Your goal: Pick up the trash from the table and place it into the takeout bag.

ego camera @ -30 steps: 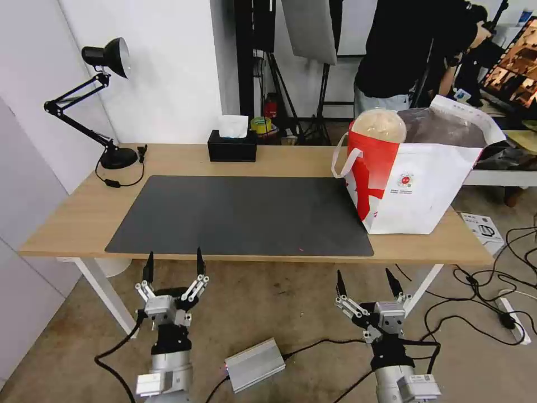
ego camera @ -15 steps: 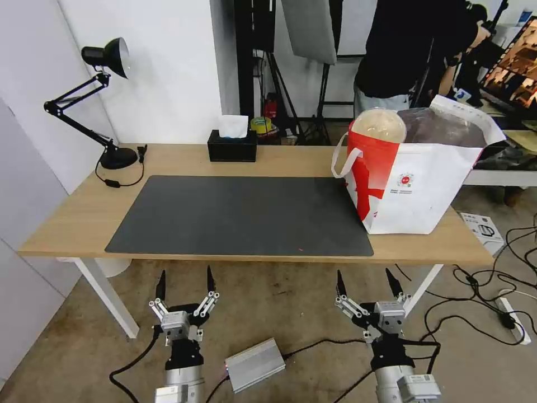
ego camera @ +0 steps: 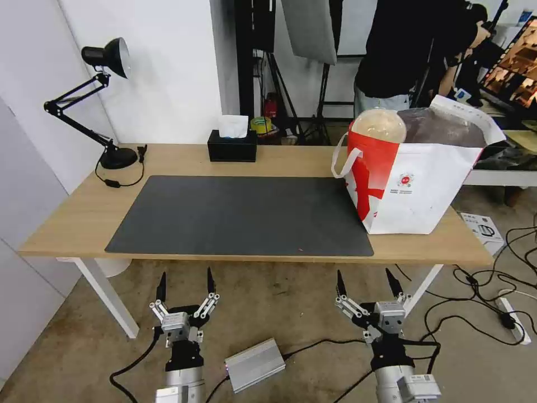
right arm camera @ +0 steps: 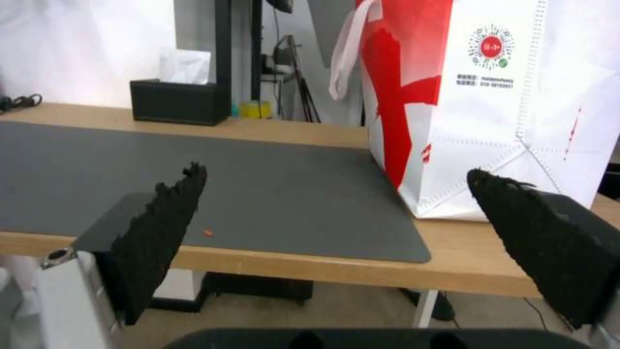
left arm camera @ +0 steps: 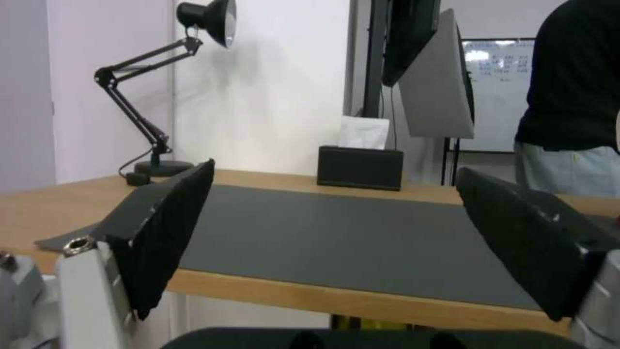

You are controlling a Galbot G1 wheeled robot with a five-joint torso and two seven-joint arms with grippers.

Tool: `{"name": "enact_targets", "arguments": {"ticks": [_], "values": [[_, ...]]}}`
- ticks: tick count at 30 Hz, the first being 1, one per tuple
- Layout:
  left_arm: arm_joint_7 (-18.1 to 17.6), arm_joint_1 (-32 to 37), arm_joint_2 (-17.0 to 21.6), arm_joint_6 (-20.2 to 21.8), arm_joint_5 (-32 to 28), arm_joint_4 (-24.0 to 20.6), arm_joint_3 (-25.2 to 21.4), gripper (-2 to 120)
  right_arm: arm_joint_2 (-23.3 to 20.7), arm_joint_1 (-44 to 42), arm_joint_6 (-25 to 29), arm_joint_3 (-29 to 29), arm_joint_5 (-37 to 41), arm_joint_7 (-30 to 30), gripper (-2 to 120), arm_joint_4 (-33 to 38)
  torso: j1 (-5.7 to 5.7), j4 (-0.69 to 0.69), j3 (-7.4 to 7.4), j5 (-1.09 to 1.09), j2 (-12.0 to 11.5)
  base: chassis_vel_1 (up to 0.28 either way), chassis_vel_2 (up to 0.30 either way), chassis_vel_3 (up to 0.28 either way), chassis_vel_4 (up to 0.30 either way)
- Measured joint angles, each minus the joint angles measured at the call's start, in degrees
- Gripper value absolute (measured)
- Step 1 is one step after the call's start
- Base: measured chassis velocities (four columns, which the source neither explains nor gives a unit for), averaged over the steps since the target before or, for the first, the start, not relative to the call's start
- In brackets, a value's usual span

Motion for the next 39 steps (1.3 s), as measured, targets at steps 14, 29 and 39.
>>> {"name": "enact_targets", "arguments": {"ticks": [14, 29, 39], "values": [[0.0, 0.0, 0.0, 0.1, -0.1, 0.0, 0.0, 100, 0.0, 0.0, 0.0, 0.0, 0.0, 0.0, 100, 0.0, 0.0, 0.0, 0.0, 0.0, 0.0, 0.0, 0.0, 0.0, 0.0], [0.0, -0.1, 0.1, 0.1, -0.1, -0.1, 0.0, 100, 0.0, 0.0, 0.0, 0.0, 0.0, 0.0, 100, 0.0, 0.0, 0.0, 0.0, 0.0, 0.0, 0.0, 0.0, 0.0, 0.0], [0.0, -0.1, 0.1, 0.1, -0.1, -0.1, 0.0, 100, 0.0, 0.0, 0.0, 0.0, 0.0, 0.0, 100, 0.0, 0.0, 0.0, 0.0, 0.0, 0.0, 0.0, 0.0, 0.0, 0.0]]}}
